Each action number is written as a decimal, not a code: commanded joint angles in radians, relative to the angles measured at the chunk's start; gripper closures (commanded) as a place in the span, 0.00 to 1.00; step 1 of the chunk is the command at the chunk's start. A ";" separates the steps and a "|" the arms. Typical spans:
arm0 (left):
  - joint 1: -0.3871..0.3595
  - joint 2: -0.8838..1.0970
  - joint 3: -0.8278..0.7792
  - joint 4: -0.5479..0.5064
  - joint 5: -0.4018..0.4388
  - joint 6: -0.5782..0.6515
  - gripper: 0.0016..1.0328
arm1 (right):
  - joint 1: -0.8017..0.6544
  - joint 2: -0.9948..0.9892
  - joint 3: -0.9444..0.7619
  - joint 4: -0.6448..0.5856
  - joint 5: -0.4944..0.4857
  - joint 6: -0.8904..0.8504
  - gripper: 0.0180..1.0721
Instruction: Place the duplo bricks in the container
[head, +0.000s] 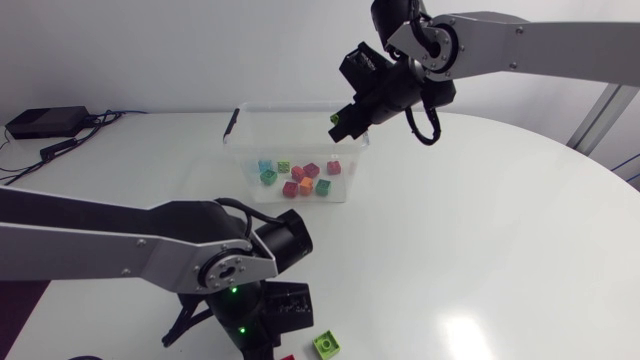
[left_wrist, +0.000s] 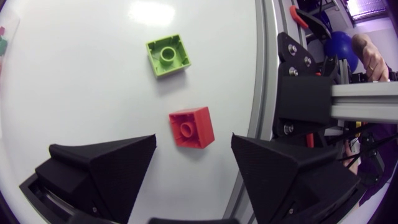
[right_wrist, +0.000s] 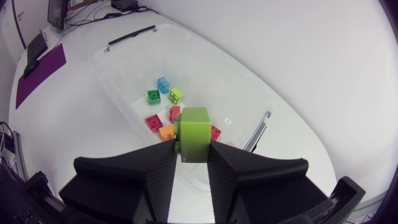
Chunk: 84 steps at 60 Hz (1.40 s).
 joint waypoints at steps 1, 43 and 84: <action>-0.009 0.031 -0.026 0.009 0.015 -0.020 0.18 | -0.009 -0.019 -0.035 -0.010 -0.006 -0.015 0.75; 0.135 0.203 0.058 0.015 -0.071 0.040 0.19 | 0.019 0.093 0.105 -0.047 -0.012 0.021 0.47; 0.012 0.005 0.064 -0.052 0.009 0.018 0.08 | 0.060 -0.267 -0.205 -0.087 -0.009 0.027 0.05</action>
